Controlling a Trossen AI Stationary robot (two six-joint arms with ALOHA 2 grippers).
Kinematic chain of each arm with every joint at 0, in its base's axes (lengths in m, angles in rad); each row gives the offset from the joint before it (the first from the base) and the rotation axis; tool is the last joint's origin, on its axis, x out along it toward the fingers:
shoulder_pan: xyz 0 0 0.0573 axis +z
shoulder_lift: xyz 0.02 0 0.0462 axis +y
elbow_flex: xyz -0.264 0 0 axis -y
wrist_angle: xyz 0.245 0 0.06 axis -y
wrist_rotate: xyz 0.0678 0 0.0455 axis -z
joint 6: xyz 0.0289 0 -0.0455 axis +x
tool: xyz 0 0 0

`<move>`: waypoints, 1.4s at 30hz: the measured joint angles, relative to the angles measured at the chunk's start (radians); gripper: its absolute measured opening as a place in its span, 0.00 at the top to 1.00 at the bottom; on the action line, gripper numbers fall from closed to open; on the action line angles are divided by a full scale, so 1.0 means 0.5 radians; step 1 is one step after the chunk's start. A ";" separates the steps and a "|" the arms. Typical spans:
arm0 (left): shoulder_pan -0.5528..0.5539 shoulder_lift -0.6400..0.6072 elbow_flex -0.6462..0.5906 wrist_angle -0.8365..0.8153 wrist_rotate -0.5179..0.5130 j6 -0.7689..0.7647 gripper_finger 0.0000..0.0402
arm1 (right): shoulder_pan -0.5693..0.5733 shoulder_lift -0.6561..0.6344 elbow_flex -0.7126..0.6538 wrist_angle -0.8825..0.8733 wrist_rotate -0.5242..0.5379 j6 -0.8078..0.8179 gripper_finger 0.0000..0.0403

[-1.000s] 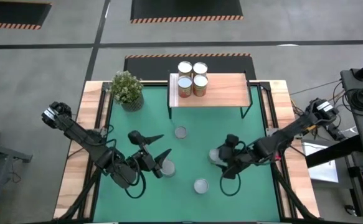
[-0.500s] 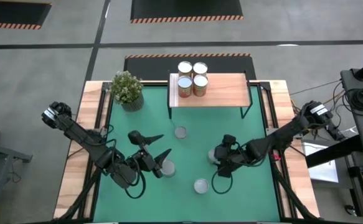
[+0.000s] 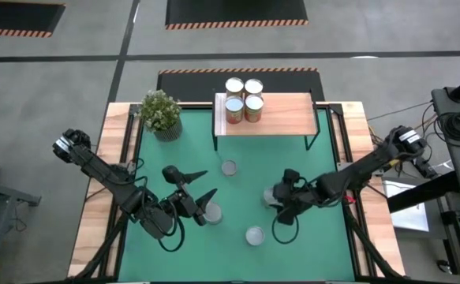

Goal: Pick and place cans onto a shelf
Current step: Put the canned spaghetti sauce on the shelf

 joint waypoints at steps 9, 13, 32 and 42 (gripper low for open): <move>0.015 0.000 0.000 -0.004 0.000 0.002 0.31 | -0.334 -0.200 0.444 -0.693 0.004 -0.038 0.27; 0.016 0.000 0.000 -0.006 0.000 0.012 0.31 | -0.552 -0.245 0.714 -0.896 0.004 -0.126 0.27; 0.016 0.000 0.000 -0.013 0.000 0.027 0.31 | -1.885 -0.208 0.958 -0.837 -0.253 -0.768 0.27; 0.016 0.000 0.000 -0.012 0.000 0.036 0.31 | -2.134 0.017 0.956 -0.513 -0.399 -0.975 0.27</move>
